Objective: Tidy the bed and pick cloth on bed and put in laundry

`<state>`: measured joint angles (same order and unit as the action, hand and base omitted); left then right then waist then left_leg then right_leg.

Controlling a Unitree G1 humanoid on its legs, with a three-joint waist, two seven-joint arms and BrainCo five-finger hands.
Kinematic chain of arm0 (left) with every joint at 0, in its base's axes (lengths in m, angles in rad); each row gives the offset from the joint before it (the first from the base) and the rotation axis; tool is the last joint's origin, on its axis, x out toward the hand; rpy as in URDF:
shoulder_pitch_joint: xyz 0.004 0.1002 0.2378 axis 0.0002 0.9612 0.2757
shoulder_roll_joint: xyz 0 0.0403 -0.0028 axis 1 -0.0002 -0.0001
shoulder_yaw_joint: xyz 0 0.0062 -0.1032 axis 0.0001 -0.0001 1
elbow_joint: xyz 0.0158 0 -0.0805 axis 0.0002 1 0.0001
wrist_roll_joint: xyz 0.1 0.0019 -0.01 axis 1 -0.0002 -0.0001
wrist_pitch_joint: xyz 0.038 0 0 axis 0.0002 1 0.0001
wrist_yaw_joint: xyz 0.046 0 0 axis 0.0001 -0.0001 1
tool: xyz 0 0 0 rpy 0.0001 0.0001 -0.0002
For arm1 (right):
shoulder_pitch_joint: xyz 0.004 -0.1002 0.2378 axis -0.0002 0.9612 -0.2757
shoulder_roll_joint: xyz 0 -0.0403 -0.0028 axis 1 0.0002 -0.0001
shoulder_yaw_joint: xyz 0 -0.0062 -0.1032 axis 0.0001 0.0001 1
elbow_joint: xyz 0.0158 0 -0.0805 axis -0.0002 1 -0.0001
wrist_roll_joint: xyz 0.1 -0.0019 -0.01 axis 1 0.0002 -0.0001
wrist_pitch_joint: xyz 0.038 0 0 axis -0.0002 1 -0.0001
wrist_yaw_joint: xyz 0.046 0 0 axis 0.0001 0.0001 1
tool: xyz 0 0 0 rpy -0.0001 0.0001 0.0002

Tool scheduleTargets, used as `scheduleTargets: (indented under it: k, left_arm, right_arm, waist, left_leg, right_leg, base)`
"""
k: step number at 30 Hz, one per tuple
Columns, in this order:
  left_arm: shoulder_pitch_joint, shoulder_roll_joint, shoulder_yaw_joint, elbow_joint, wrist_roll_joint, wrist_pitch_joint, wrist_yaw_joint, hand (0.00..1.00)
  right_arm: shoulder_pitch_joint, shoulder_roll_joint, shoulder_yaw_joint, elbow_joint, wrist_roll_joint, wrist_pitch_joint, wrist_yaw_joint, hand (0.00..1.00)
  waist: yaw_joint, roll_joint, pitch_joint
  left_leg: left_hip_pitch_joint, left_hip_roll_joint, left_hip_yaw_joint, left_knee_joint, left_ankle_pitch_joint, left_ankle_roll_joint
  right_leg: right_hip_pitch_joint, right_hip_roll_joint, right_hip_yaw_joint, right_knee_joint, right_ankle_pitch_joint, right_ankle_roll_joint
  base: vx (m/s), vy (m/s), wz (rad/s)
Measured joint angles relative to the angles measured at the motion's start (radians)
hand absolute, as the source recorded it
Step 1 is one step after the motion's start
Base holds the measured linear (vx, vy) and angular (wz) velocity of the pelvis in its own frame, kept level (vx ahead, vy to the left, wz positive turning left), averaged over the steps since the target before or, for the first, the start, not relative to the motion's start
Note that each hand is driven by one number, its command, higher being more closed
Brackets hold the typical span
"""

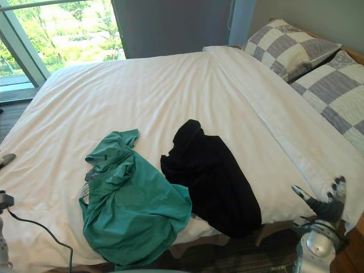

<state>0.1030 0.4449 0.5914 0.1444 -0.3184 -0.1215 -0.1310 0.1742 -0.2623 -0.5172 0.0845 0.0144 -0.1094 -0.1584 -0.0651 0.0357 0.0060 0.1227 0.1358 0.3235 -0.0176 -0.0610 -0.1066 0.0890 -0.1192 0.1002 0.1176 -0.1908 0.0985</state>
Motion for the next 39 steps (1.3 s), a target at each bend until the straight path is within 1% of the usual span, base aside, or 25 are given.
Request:
scheduleTargets:
  k: [1,2,4,5,7,10,12,16,17,19,20,21,22,23,24,25,26,27,28,30,31,33,35,36,39]
  left_arm:
    - [-0.001,0.000,-0.049,0.051,0.067,-0.003,-0.003,0.00]
    - [-0.001,0.000,-0.060,0.061,0.077,-0.003,-0.003,0.00]
    - [-0.005,0.001,-0.132,0.137,0.214,-0.004,-0.001,0.00]
    - [-0.007,0.003,-0.149,0.159,0.237,-0.004,-0.001,0.00]
    - [-0.037,0.013,-0.222,0.263,0.336,-0.009,0.008,0.00]
    - [-0.047,0.015,-0.275,0.340,0.427,-0.021,0.030,0.00]
    - [-0.051,0.016,-0.302,0.389,0.484,-0.024,0.049,0.00]
    - [-0.079,0.016,-0.360,0.494,0.587,-0.026,0.096,0.00]
    - [-0.094,0.016,-0.367,0.516,0.612,-0.018,0.109,0.00]
    - [-0.110,0.017,-0.374,0.532,0.624,-0.017,0.127,0.00]
    - [-0.137,0.018,-0.391,0.551,0.633,-0.015,0.153,0.00]
    - [-0.182,0.021,-0.423,0.577,0.651,-0.012,0.198,0.00]
    - [-0.237,0.022,-0.446,0.593,0.653,-0.002,0.261,0.00]
    - [-0.265,0.023,-0.450,0.596,0.653,0.003,0.296,0.00]
    - [-0.308,0.025,-0.455,0.597,0.653,0.009,0.357,0.00]
    - [-0.328,0.026,-0.460,0.597,0.653,0.010,0.400,0.00]
    - [-0.331,0.027,-0.469,0.597,0.653,0.010,0.421,0.00]
    - [-0.336,0.028,-0.480,0.597,0.653,0.011,0.463,0.00]
    - [-0.359,0.030,-0.498,0.597,0.653,0.022,0.498,0.00]
    - [-0.399,0.037,-0.513,0.596,0.653,0.037,0.542,0.00]
    - [-0.429,0.043,-0.518,0.596,0.654,0.044,0.559,0.00]
    - [-0.475,0.055,-0.538,0.596,0.654,0.053,0.569,0.00]
    - [-0.512,0.080,-0.567,0.593,0.654,0.068,0.564,0.00]
    - [-0.523,0.090,-0.573,0.585,0.657,0.075,0.553,1.00]
    - [-0.526,0.113,-0.591,0.560,0.659,0.079,0.517,1.00]
  right_arm:
    - [-0.004,-0.009,0.032,0.001,0.000,0.000,0.016,0.00]
    - [-0.005,-0.013,0.039,0.002,0.000,0.000,0.019,0.00]
    - [-0.013,-0.030,0.090,0.005,-0.002,0.000,0.040,0.00]
    - [-0.021,-0.031,0.102,0.008,-0.003,0.000,0.041,0.00]
    - [-0.028,-0.048,0.151,0.054,-0.022,-0.005,0.046,0.00]
    - [-0.029,-0.061,0.199,0.082,-0.036,-0.005,0.055,0.00]
    - [-0.032,-0.062,0.225,0.094,-0.038,-0.006,0.060,0.00]
    - [-0.040,-0.069,0.270,0.096,-0.037,-0.007,0.069,0.00]
    - [-0.047,-0.069,0.283,0.096,-0.035,-0.007,0.070,0.00]
    - [-0.062,-0.068,0.303,0.088,-0.034,-0.007,0.070,0.00]
    - [-0.070,-0.068,0.315,0.071,-0.026,-0.008,0.069,0.00]
    - [-0.101,-0.069,0.341,0.053,-0.019,-0.013,0.062,0.00]
    - [-0.141,-0.069,0.366,0.032,-0.006,-0.026,0.047,0.00]
    - [-0.159,-0.069,0.373,0.022,-0.002,-0.034,0.038,0.00]
    - [-0.184,-0.068,0.375,0.008,0.003,-0.040,0.030,0.00]
    - [-0.200,-0.068,0.375,0.008,0.004,-0.040,0.021,0.00]
    - [-0.206,-0.068,0.376,0.008,0.005,-0.040,0.019,0.00]
    - [-0.216,-0.068,0.382,0.007,0.012,-0.044,0.011,0.00]
    - [-0.216,-0.068,0.384,-0.010,0.015,-0.049,-0.003,0.00]
    - [-0.216,-0.069,0.392,-0.044,0.031,-0.058,-0.012,0.00]
    - [-0.220,-0.069,0.401,-0.072,0.043,-0.063,-0.018,0.00]
    - [-0.223,-0.067,0.417,-0.094,0.055,-0.074,-0.024,0.00]
    - [-0.230,-0.062,0.429,-0.102,0.061,-0.075,-0.025,0.00]
    - [-0.230,-0.056,0.429,-0.107,0.061,-0.075,-0.026,0.00]
    - [-0.232,-0.029,0.431,-0.109,0.061,-0.075,-0.034,0.00]
  waist:
    - [-0.002,0.001,0.000]
    - [-0.002,0.001,0.000]
    - [-0.004,0.002,-0.001]
    - [-0.005,0.002,-0.001]
    - [-0.009,-0.001,0.000]
    - [-0.015,-0.002,0.000]
    - [-0.030,-0.004,0.001]
    - [-0.031,-0.007,0.004]
    - [-0.032,-0.010,0.006]
    - [-0.041,-0.023,0.024]
    - [-0.039,-0.020,0.048]
    - [-0.041,-0.033,0.067]
    - [-0.045,-0.036,0.107]
    - [-0.052,-0.039,0.134]
    - [-0.053,-0.042,0.180]
    - [-0.052,-0.041,0.200]
    - [-0.051,-0.041,0.205]
    - [-0.051,-0.041,0.215]
    - [-0.050,-0.044,0.230]
    - [-0.050,-0.049,0.241]
    - [-0.049,-0.056,0.261]
    - [-0.047,-0.064,0.275]
    - [-0.047,-0.074,0.286]
    - [-0.047,-0.078,0.292]
    - [-0.038,-0.086,0.300]
  left_leg:
    - [-0.003,0.000,0.000,0.001,0.003,-0.001]
    - [-0.003,0.000,0.001,0.000,0.003,-0.001]
    - [-0.013,0.000,0.000,-0.001,0.013,-0.002]
    - [-0.015,0.000,-0.001,-0.002,0.017,-0.002]
    - [-0.018,0.000,-0.001,-0.023,0.038,-0.003]
    - [-0.017,-0.001,0.000,-0.052,0.061,-0.004]
    - [-0.014,0.000,0.001,-0.071,0.078,-0.005]
    - [-0.013,0.001,0.033,-0.079,0.084,-0.004]
    - [-0.023,-0.001,0.040,-0.079,0.088,-0.003]
    - [-0.033,-0.001,0.058,-0.080,0.090,-0.002]
    - [-0.048,-0.003,0.064,-0.080,0.097,0.000]
    - [-0.089,-0.002,0.077,-0.079,0.111,0.004]
    - [-0.131,-0.003,0.082,-0.079,0.129,0.011]
    - [-0.146,-0.004,0.082,-0.079,0.137,0.015]
    - [-0.159,-0.004,0.084,-0.079,0.148,0.019]
    - [-0.168,-0.003,0.093,-0.079,0.153,0.021]
    - [-0.170,-0.003,0.102,-0.079,0.155,0.022]
    - [-0.176,-0.001,0.106,-0.079,0.157,0.021]
    - [-0.184,0.002,0.107,-0.079,0.162,0.021]
    - [-0.212,0.006,0.108,-0.079,0.172,0.020]
    - [-0.219,0.007,0.108,-0.079,0.178,0.021]
    - [-0.233,0.007,0.108,-0.079,0.182,0.024]
    - [-0.243,0.006,0.111,-0.079,0.184,0.027]
    - [-0.247,0.004,0.112,-0.079,0.186,0.028]
    - [-0.247,0.003,0.121,-0.079,0.186,0.028]
  right_leg:
    - [-0.005,0.001,0.004,-0.001,0.000,0.000]
    - [-0.006,0.001,0.005,-0.002,0.000,0.000]
    - [-0.013,0.001,0.006,-0.006,0.000,-0.001]
    - [-0.013,0.001,0.005,-0.007,0.000,-0.001]
    - [-0.028,0.004,0.004,-0.005,0.000,-0.001]
    - [-0.041,0.008,0.004,-0.003,0.000,-0.001]
    - [-0.050,0.012,0.005,0.004,0.001,-0.002]
    - [-0.072,0.016,0.032,0.002,0.018,-0.002]
    - [-0.087,0.015,0.039,0.002,0.024,0.000]
    - [-0.106,0.017,0.064,-0.003,0.030,0.000]
    - [-0.125,0.017,0.076,-0.003,0.037,0.000]
    - [-0.172,0.021,0.090,0.008,0.052,0.001]
    - [-0.217,0.023,0.109,0.006,0.072,0.002]
    - [-0.229,0.023,0.109,0.001,0.082,0.004]
    - [-0.244,0.023,0.119,0.000,0.094,0.009]
    - [-0.258,0.026,0.129,0.000,0.102,0.010]
    - [-0.263,0.027,0.133,0.000,0.104,0.010]
    - [-0.274,0.030,0.139,0.001,0.109,0.009]
    - [-0.283,0.034,0.143,0.004,0.112,0.008]
    - [-0.311,0.039,0.145,0.005,0.120,0.008]
    - [-0.318,0.041,0.148,0.006,0.125,0.008]
    - [-0.333,0.042,0.153,0.006,0.131,0.009]
    - [-0.345,0.042,0.161,0.009,0.133,0.009]
    - [-0.351,0.042,0.163,0.013,0.134,0.008]
    - [-0.360,0.043,0.174,0.020,0.134,0.008]
  base:
    - [-0.09,-0.056,-0.03]
    - [-0.09,-0.048,-0.08]
    - [-0.08,-0.044,-0.01]
    - [-0.07,-0.044,0.01]
    - [-0.09,-0.049,0.01]
    - [-0.07,-0.040,0.00]
    - [-0.05,-0.030,-0.02]
    - [-0.06,-0.014,-0.22]
    - [-0.09,-0.005,-0.26]
    - [-0.08,-0.004,-0.24]
    - [-0.14,-0.015,-0.26]
    - [-0.18,-0.030,-0.25]
    - [-0.16,-0.034,-0.17]
    - [-0.16,-0.033,-0.08]
    - [-0.15,-0.030,-0.08]
    - [-0.13,-0.027,-0.14]
    - [-0.08,-0.023,-0.19]
    - [-0.04,-0.025,-0.15]
    - [-0.04,-0.028,-0.09]
    - [-0.06,-0.039,0.00]
    - [-0.06,-0.042,0.01]
    - [-0.05,-0.025,-0.02]
    - [-0.02,-0.006,-0.02]
    - [-0.01,-0.007,-0.03]
    - [0.00,-0.007,-0.06]
